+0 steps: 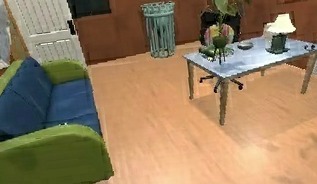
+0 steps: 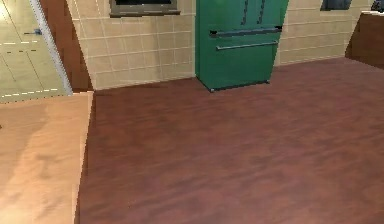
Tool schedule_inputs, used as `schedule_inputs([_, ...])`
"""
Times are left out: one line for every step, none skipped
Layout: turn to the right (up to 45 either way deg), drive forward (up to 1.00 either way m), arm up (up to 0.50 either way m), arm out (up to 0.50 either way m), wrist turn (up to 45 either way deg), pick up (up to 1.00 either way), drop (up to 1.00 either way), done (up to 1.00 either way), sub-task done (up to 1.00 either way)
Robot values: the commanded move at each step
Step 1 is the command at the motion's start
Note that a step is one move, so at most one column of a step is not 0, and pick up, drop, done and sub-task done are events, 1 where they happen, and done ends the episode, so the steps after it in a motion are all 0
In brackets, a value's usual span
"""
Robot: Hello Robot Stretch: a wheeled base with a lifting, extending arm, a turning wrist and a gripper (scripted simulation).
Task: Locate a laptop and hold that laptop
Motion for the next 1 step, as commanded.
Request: schedule_inputs([0.0, 0.95, 0.0, 0.0, 0.0, 0.0, 0.0, 0.0, 0.0])
